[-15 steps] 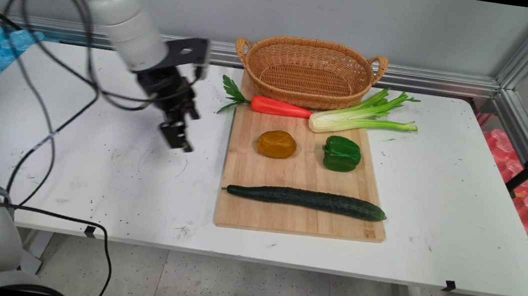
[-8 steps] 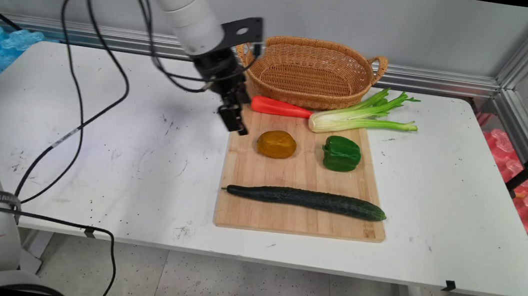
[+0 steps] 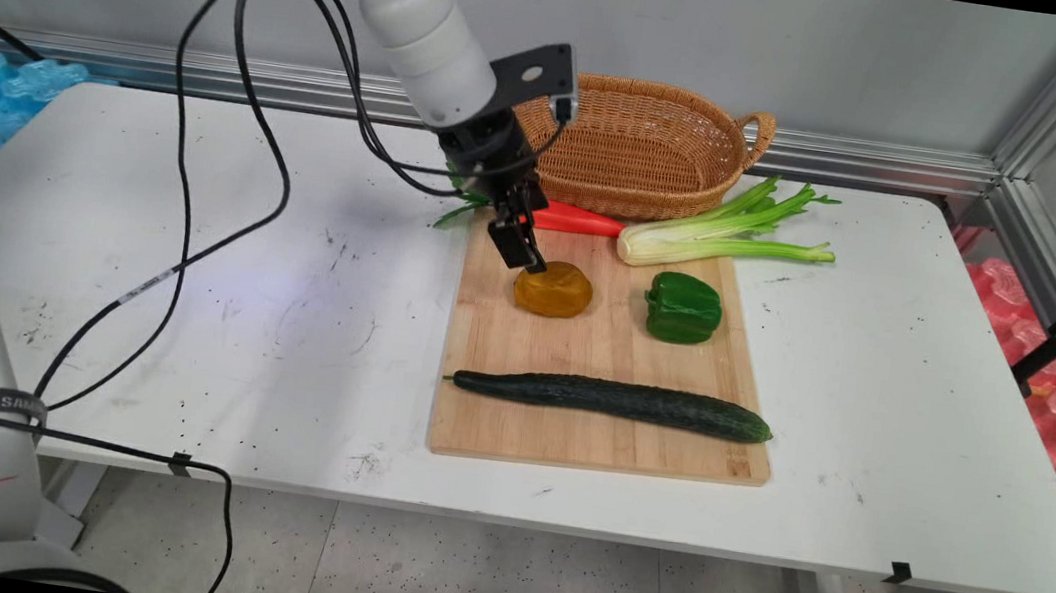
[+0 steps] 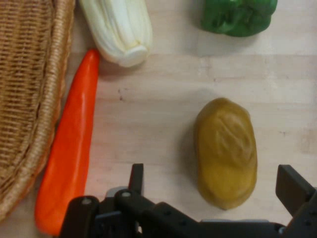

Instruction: Pick up the potato from the cutting board

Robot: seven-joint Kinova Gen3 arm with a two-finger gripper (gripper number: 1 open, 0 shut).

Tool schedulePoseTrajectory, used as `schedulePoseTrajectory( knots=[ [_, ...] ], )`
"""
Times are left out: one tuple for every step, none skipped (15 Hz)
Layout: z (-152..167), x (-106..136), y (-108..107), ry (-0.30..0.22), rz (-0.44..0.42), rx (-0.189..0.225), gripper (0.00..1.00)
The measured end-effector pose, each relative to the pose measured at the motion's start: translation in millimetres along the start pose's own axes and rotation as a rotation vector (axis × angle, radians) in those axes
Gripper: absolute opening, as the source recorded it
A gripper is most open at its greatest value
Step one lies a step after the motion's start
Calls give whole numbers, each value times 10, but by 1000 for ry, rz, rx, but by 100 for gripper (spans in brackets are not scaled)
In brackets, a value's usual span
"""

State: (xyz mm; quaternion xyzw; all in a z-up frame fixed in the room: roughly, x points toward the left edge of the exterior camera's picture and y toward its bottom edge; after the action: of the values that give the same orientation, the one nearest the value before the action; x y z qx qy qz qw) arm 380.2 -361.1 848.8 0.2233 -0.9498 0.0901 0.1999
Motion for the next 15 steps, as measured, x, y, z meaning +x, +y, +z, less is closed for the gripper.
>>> schedulePoseTrajectory(
  knots=[
    [47, -5, 14, 3, 0, -2, 100],
    [82, -12, 29, 5, -2, -5, 100],
    [111, -21, 48, 6, -2, -10, 100],
    [145, -30, 72, 7, -2, -17, 100],
    [171, -39, 90, 8, -2, -21, 100],
    [193, -48, 101, 9, -2, -22, 100],
    [207, -55, 105, 9, -2, -23, 100],
    [234, -65, 110, 11, -1, -23, 100],
    [267, -79, 114, 13, -1, -22, 100],
    [302, -91, 115, 17, -1, -19, 100],
    [340, -102, 118, 21, -1, -18, 100],
    [378, -113, 122, 25, -1, -17, 100],
    [410, -121, 127, 29, -1, -16, 100],
    [443, -128, 131, 33, -2, -16, 100],
    [478, -135, 137, 37, -4, -17, 100]
  ],
)
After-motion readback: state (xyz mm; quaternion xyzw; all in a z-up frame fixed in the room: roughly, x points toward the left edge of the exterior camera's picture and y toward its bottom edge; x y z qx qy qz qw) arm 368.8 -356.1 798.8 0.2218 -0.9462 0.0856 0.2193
